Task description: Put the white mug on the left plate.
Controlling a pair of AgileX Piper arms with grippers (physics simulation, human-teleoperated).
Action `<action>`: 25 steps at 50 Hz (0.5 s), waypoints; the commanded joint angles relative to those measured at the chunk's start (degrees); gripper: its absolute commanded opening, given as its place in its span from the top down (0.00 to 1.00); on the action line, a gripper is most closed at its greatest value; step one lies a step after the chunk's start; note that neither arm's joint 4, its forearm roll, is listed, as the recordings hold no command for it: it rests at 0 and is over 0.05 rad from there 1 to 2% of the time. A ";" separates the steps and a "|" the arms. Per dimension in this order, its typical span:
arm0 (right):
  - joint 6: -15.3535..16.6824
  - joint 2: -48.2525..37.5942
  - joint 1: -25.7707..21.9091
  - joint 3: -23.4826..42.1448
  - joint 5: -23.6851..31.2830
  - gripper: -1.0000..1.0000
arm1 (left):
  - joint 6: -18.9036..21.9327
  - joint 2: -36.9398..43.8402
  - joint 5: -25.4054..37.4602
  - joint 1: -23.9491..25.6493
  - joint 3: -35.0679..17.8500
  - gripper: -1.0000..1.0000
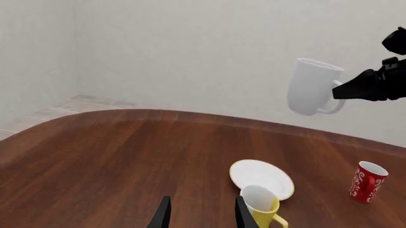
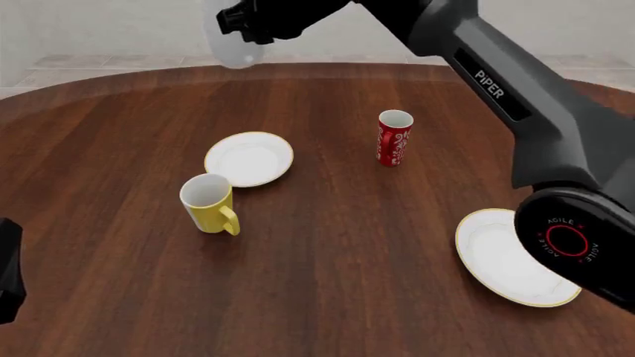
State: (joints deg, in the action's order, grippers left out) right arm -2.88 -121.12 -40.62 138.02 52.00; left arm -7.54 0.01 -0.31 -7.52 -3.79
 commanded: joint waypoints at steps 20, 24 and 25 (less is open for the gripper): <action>-2.18 -13.37 2.36 22.16 12.46 1.00 | -0.49 0.00 -0.25 -0.30 -0.18 0.00; -3.48 -13.36 2.21 22.71 11.77 1.00 | -0.55 0.00 -0.25 -0.44 -0.19 0.00; -3.02 -13.73 2.83 22.80 11.74 1.00 | -0.56 0.00 -0.24 -0.52 -0.18 0.00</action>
State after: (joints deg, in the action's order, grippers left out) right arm -5.08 -131.87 -39.06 155.83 62.01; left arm -7.96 0.01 -0.53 -7.78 -3.97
